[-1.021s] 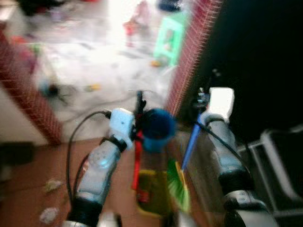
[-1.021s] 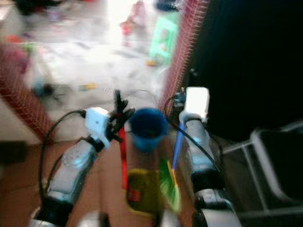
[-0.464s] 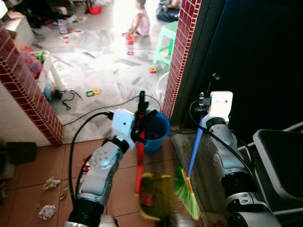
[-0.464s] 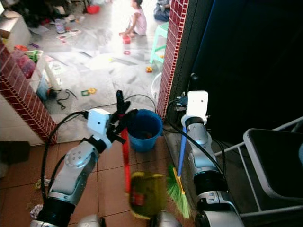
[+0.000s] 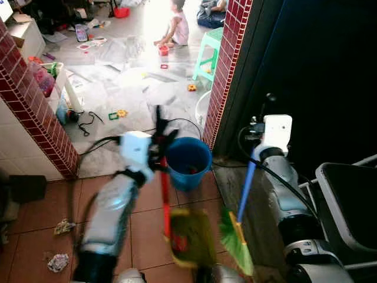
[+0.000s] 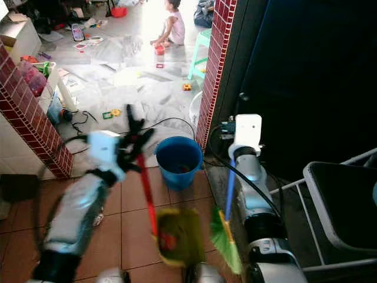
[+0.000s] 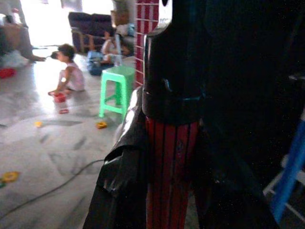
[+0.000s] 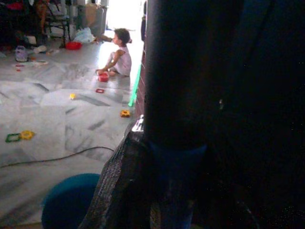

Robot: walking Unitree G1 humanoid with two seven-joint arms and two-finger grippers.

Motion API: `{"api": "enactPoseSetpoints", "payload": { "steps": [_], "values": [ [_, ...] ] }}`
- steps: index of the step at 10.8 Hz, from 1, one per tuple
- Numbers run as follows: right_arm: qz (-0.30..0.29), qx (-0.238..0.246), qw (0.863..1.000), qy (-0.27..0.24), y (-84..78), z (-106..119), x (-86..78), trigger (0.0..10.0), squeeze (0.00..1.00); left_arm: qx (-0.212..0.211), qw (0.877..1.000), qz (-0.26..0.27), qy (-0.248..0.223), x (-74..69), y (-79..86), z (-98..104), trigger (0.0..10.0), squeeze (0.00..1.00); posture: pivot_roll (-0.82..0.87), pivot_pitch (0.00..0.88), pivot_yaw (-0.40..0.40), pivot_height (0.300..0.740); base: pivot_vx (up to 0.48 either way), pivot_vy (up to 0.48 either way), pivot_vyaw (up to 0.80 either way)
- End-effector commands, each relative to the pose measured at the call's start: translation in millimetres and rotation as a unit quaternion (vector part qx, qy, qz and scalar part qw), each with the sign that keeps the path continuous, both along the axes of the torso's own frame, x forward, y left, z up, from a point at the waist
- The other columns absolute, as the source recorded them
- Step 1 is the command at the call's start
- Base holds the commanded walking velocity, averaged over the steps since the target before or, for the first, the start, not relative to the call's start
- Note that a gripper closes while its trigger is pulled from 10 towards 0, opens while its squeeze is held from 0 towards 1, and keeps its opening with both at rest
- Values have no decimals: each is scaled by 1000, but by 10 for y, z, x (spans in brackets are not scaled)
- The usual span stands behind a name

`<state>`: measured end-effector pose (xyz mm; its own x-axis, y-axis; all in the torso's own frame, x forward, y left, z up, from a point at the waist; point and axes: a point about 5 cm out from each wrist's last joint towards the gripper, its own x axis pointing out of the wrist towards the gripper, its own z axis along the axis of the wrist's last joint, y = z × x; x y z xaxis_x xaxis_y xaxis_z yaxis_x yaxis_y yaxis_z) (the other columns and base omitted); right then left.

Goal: Sweep floor

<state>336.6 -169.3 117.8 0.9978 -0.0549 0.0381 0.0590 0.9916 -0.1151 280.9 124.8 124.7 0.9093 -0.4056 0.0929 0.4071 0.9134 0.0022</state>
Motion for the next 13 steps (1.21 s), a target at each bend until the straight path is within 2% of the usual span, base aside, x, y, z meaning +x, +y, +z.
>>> {"api": "enactPoseSetpoints", "payload": {
  "steps": [1, 4, 7, 10, 13],
  "values": [
    [-4, -11, 1000, -11, -53, 40, 1, 10000, 0, -8, 999, 12, -37, -10, 59, 188, 10000, 0, -9, 53, -53, 740, 0, 0, 0],
    [-1, -20, 1000, -1, -73, -16, -9, 10000, 0, -14, 998, 35, -54, -88, 179, 375, 10000, 0, 3, 51, -66, 740, 0, 0, 0],
    [10, -22, 1000, 3, -29, -40, 23, 10000, 0, -64, 994, -13, -84, -89, 16, 789, 10000, 0, 16, 33, -74, 740, 0, 0, 0],
    [17, -23, 1000, 0, 6, -40, 45, 10000, 0, -73, 991, -52, -98, -64, -129, 994, 10000, 0, 13, 26, -67, 740, 0, 0, 0],
    [20, -23, 1000, 4, 9, -81, 38, 10000, 0, -87, 985, -50, -140, -31, -101, 1349, 10000, 0, 18, 27, -68, 740, 0, 0, 0]
  ]
}}
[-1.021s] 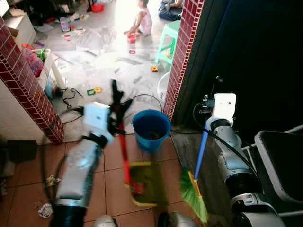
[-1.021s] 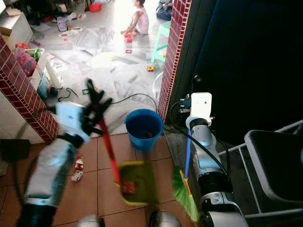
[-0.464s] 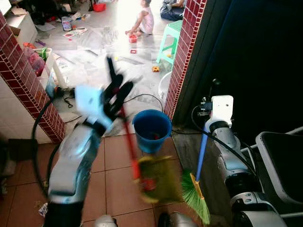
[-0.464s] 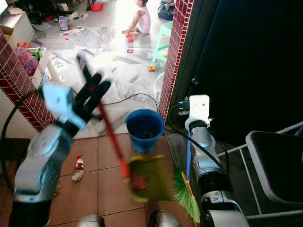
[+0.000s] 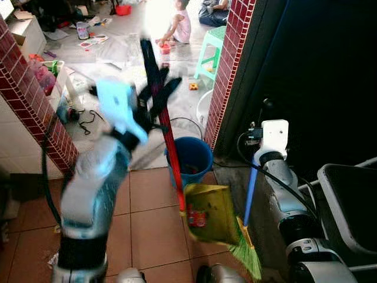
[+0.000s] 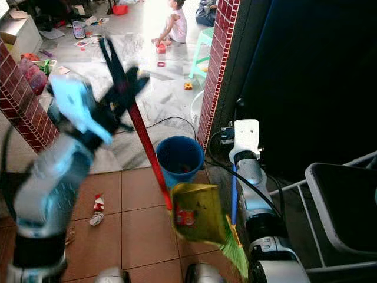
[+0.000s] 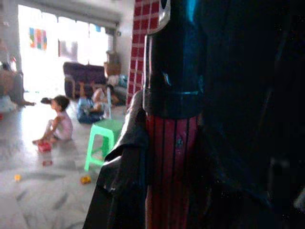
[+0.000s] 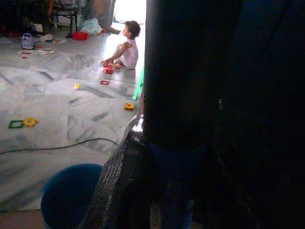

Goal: Sweep floor

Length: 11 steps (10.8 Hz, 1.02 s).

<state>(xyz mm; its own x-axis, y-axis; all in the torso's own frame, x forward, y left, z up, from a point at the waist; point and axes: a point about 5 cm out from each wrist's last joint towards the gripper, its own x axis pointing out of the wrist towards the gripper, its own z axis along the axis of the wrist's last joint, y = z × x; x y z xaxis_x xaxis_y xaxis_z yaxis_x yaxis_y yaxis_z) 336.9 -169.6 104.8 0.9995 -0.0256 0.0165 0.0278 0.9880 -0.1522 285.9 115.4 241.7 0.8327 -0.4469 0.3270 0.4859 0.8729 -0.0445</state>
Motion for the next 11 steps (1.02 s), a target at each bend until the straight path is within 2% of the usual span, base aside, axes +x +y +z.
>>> {"api": "enactPoseSetpoints", "payload": {
  "steps": [1, 2, 4, 6, 8, 11],
  "values": [
    [9, -4, 1000, -7, 32, 45, 40, 10000, 0, -20, 998, 15, -61, -36, 71, 298, 10000, 0, 21, 27, -71, 740, 0, 0, 0],
    [10, -4, 1000, -6, 39, 43, 42, 10000, 0, -18, 997, 33, -71, -12, 122, 333, 10000, 0, 21, 27, -71, 740, 0, 0, 0],
    [14, -6, 1000, -7, 49, 42, 50, 10000, 0, -28, 989, 111, -97, 102, 339, 460, 10000, 0, 22, 27, -77, 740, 0, 0, 0],
    [15, -6, 1000, -6, 53, 20, 32, 10000, 0, -17, 984, 140, -104, 185, 413, 477, 10000, 0, 20, 28, -75, 740, 0, 0, 0],
    [17, -6, 1000, -7, 77, 14, 18, 10000, 0, 13, 979, 163, -124, 279, 411, 438, 10000, 0, 17, 31, -72, 740, 0, 0, 0],
    [18, -8, 1000, -4, 83, -25, -23, 10000, 0, 11, 979, 151, -136, 340, 285, 426, 10000, 0, 11, 30, -65, 740, 338, 0, 0]
  ]
}}
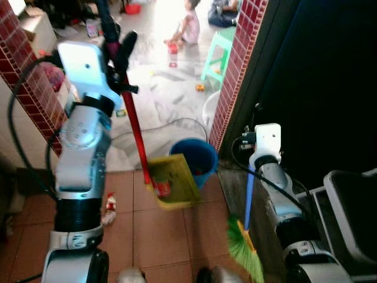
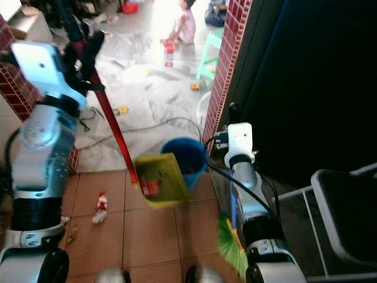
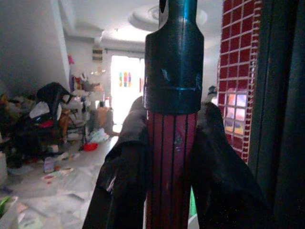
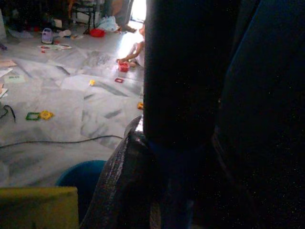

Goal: Sweep floor

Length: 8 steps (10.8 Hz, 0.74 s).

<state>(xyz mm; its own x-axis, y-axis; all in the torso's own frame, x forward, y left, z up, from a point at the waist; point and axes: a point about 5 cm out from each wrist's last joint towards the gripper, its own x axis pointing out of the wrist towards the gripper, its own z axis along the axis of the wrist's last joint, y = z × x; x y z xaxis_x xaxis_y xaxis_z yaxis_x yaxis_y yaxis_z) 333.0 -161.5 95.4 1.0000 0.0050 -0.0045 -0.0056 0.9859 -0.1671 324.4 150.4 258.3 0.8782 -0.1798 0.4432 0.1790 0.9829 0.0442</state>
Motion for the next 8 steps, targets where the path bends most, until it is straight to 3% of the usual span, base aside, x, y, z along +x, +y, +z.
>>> {"api": "enactPoseSetpoints", "payload": {
  "steps": [1, 8],
  "values": [
    [2, -2, 1000, -14, 1, 62, 11, 10000, 0, 5, 997, -14, -70, -33, -66, 282, 10000, 0, 10, 31, -62, 740, 458, 0, 0],
    [7, -4, 1000, -13, 18, 53, 13, 10000, 0, 4, 996, -7, -87, 2, -48, 333, 10000, 0, 14, 22, -64, 740, 453, 0, 0]
  ]
}}
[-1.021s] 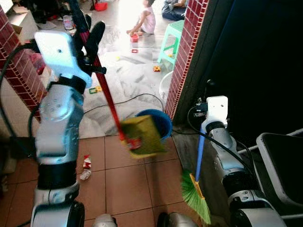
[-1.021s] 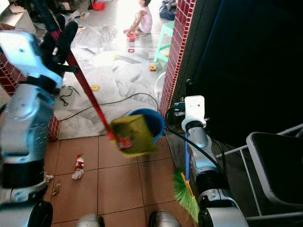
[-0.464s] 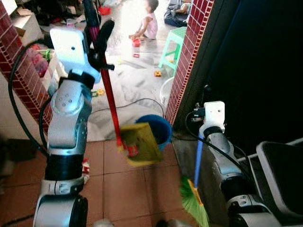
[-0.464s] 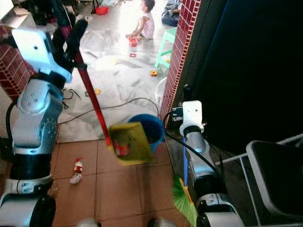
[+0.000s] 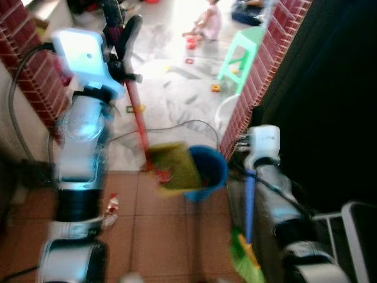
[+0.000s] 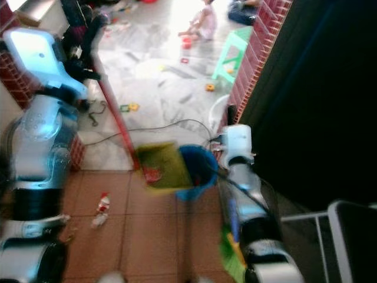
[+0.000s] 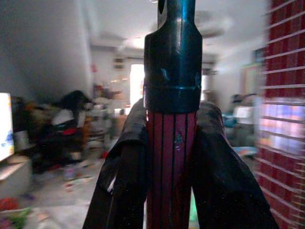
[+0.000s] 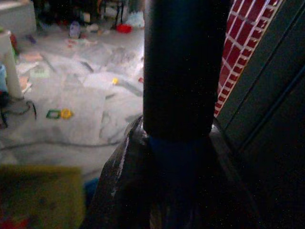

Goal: Sweep floor

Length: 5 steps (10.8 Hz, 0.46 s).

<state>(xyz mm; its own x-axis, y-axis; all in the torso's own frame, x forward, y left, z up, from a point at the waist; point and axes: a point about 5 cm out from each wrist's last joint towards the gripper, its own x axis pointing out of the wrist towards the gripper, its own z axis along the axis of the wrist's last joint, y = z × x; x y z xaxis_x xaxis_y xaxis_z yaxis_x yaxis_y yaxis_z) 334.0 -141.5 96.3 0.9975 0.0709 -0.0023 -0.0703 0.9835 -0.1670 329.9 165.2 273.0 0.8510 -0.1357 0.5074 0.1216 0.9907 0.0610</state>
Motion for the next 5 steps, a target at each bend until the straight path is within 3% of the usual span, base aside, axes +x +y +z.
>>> {"api": "enactPoseSetpoints", "payload": {
  "steps": [1, 5],
  "values": [
    [-25, -4, 1000, -11, -182, 40, 0, 10000, 0, 3, 998, -34, -49, -56, -198, 184, 10000, 0, 15, 22, -65, 740, 454, 0, 0],
    [-25, -6, 1000, -4, -182, 4, -13, 10000, 0, 3, 998, -33, -52, -54, -207, 184, 10000, 0, 14, 25, -65, 740, 464, 0, 0]
  ]
}}
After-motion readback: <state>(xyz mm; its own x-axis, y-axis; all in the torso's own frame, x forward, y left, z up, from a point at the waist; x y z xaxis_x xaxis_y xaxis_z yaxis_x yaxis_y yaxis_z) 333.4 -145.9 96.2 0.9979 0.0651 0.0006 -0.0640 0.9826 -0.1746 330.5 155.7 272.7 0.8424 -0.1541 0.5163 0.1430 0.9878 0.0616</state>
